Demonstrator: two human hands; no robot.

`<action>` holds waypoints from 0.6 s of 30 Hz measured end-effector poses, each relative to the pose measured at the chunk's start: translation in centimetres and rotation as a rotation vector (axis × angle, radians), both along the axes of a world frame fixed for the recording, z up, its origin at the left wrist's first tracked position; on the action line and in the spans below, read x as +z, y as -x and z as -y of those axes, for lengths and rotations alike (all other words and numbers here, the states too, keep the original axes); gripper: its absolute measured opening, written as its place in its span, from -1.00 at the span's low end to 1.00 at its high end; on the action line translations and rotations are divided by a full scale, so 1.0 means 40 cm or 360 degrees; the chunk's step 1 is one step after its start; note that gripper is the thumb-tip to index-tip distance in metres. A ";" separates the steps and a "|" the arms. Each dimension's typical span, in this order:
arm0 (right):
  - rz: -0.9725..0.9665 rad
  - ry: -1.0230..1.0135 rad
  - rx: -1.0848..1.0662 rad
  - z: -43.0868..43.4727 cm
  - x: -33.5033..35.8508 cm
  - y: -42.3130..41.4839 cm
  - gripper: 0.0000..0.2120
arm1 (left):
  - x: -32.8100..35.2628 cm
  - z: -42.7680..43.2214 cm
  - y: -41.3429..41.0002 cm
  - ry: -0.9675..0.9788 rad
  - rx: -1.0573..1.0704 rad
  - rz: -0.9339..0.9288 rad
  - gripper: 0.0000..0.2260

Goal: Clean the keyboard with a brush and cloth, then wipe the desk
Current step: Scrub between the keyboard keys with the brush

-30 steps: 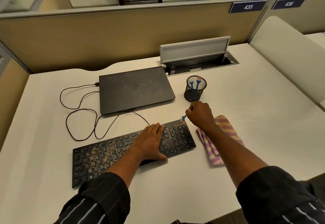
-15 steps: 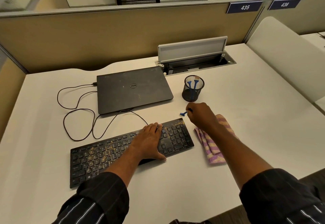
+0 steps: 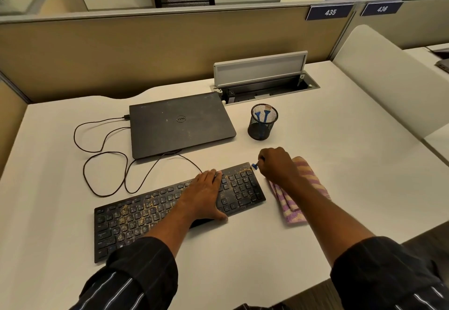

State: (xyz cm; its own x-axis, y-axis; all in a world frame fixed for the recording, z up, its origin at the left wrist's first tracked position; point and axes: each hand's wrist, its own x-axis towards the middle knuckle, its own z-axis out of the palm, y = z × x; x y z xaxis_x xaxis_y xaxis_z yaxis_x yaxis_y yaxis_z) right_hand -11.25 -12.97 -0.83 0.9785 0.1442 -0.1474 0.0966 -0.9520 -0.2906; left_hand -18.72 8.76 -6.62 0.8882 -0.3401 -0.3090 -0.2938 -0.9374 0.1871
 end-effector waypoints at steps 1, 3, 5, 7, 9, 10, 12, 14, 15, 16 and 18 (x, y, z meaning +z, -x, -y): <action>-0.0012 -0.0009 -0.0008 -0.005 -0.004 0.007 -0.76 | 0.000 0.000 0.000 -0.0003 -0.0001 0.0000 0.19; 0.0024 -0.0045 -0.0044 -0.014 -0.006 0.019 -0.76 | 0.000 -0.001 0.002 -0.0001 0.0000 -0.0001 0.20; 0.0072 -0.0073 -0.0082 -0.020 -0.004 0.026 -0.76 | -0.001 -0.001 0.003 0.0004 -0.0001 -0.0001 0.19; 0.0079 -0.0109 -0.0115 -0.025 0.002 0.025 -0.76 | -0.001 -0.001 0.003 0.0006 -0.0001 0.0001 0.19; 0.0084 -0.0157 -0.0149 -0.029 0.012 0.019 -0.75 | 0.000 -0.001 0.002 0.0012 0.0003 0.0002 0.19; 0.0100 -0.0173 -0.0167 -0.030 0.016 0.015 -0.76 | 0.000 -0.001 0.002 0.0015 0.0004 0.0006 0.19; 0.0139 -0.0167 -0.0209 -0.031 0.022 0.010 -0.76 | 0.001 -0.001 0.002 0.0016 0.0001 0.0010 0.19; 0.0139 -0.0114 -0.0228 -0.031 0.021 0.009 -0.76 | 0.001 0.000 0.002 0.0014 0.0001 0.0006 0.19; 0.0110 -0.0088 -0.0223 -0.034 0.019 0.011 -0.76 | 0.001 -0.001 0.002 0.0016 0.0004 0.0004 0.19; 0.0077 -0.0074 -0.0205 -0.038 0.016 0.012 -0.77 | 0.000 -0.001 0.002 0.0018 0.0005 0.0004 0.19; 0.0030 -0.0090 -0.0134 -0.049 0.011 0.017 -0.76 | 0.001 -0.001 0.003 0.0018 0.0005 0.0011 0.19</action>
